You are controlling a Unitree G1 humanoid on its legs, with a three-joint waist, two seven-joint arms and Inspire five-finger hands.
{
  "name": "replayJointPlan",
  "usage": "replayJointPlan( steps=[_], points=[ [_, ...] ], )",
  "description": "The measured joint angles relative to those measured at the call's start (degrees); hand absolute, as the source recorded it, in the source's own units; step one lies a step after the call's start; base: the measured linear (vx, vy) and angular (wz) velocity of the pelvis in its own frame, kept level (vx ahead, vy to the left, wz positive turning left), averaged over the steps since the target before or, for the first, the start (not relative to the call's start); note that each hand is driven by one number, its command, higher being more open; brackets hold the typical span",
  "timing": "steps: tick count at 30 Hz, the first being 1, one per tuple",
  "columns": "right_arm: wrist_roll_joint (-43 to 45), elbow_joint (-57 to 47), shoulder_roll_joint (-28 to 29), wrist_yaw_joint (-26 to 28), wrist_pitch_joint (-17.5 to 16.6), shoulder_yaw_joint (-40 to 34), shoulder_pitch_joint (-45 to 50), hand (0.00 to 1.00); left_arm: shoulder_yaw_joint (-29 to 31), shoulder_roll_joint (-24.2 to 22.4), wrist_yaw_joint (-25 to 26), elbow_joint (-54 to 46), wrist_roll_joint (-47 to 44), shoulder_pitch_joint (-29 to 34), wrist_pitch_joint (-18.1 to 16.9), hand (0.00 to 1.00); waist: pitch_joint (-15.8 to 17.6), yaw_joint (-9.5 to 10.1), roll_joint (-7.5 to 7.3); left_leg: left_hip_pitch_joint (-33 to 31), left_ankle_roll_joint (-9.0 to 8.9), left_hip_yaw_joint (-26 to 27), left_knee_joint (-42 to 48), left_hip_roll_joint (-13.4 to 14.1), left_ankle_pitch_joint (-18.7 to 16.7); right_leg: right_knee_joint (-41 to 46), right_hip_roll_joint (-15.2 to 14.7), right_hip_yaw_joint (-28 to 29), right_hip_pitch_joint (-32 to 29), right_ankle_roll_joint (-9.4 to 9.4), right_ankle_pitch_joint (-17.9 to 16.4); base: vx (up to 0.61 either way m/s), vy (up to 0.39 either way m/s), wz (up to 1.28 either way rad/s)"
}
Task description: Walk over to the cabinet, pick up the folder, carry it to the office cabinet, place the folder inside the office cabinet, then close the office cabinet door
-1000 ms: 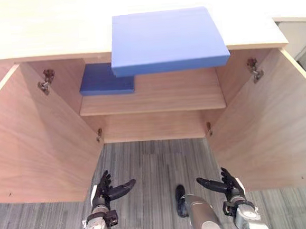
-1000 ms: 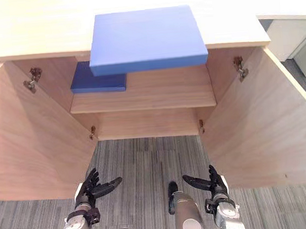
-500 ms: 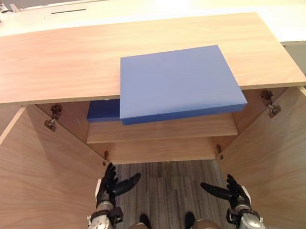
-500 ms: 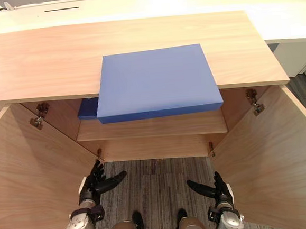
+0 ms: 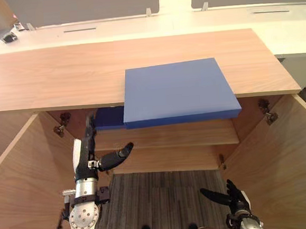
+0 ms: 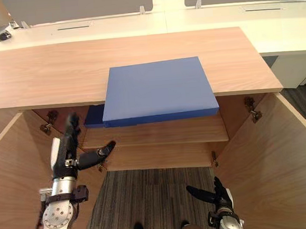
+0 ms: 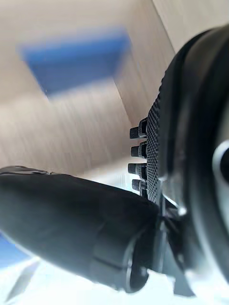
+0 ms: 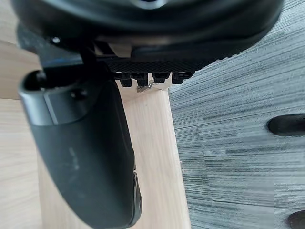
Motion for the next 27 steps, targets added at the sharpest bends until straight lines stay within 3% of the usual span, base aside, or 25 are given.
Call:
replayJointPlan(
  steps=[6, 11, 17, 18, 21, 27],
  points=[
    [-2.0, 1.7, -0.7, -0.1, -0.1, 2.6, 2.0, 1.00, -2.2, 4.0, 6.0, -4.3, 15.3, -1.7, -1.6, 1.00, -1.9, -0.30, 0.15, 1.1, -0.32, 0.1, -1.8, -0.1, 0.7, -0.9, 0.2, 0.5, 0.7, 0.09, 0.5, -0.06, -0.011, -0.02],
    [-2.4, 1.7, -0.8, -0.1, -0.2, 4.4, 2.4, 1.00, -5.5, 5.7, 7.7, -4.3, 21.1, -4.1, -1.3, 1.00, -2.2, -0.46, -0.02, 1.5, -0.13, 0.8, -2.7, -0.1, 1.5, -1.2, 0.6, 1.2, 0.3, 0.11, 0.9, 0.00, -0.015, -0.07],
    [-2.4, 1.7, -1.0, -0.1, -0.2, 5.1, 2.0, 1.00, -11.1, 8.0, 8.1, 2.7, 28.1, -12.7, 1.1, 1.00, -2.3, -1.73, -0.24, 2.5, 0.10, 1.6, -4.7, -0.4, 2.1, -1.5, 0.7, 2.1, 0.0, 0.13, 1.2, 0.02, 0.000, -0.09],
    [-2.4, 1.7, -1.1, -0.1, -0.2, 5.6, 1.8, 1.00, -11.8, 8.2, 8.1, 5.8, 29.3, -14.6, 2.1, 0.00, -2.3, -1.97, -0.25, 2.8, 0.11, 2.1, -5.1, -0.5, 2.1, -1.7, 0.8, 2.5, -0.1, 0.13, 1.4, 0.01, 0.011, -0.19],
    [-2.4, 1.6, -1.1, 0.0, -0.2, 6.7, 1.3, 1.00, -12.4, 8.3, 8.2, 10.3, 30.3, -16.4, 3.9, 0.00, -2.4, -2.51, -0.45, 2.9, 0.22, 3.4, -6.0, -0.6, 2.3, -2.0, 0.8, 3.7, -0.9, 0.20, 1.7, 0.02, 0.017, -0.21],
    [-2.4, 1.6, -1.0, 0.0, -0.2, 6.6, 0.7, 1.00, -12.3, 10.3, 8.5, 9.7, 32.0, -21.2, 3.6, 0.00, -2.9, -3.15, -1.30, 3.5, 0.41, 3.9, -7.1, -1.3, 2.4, -2.9, 0.4, 4.2, -1.0, 0.51, 2.2, 0.01, 0.011, -0.05]
  ],
)
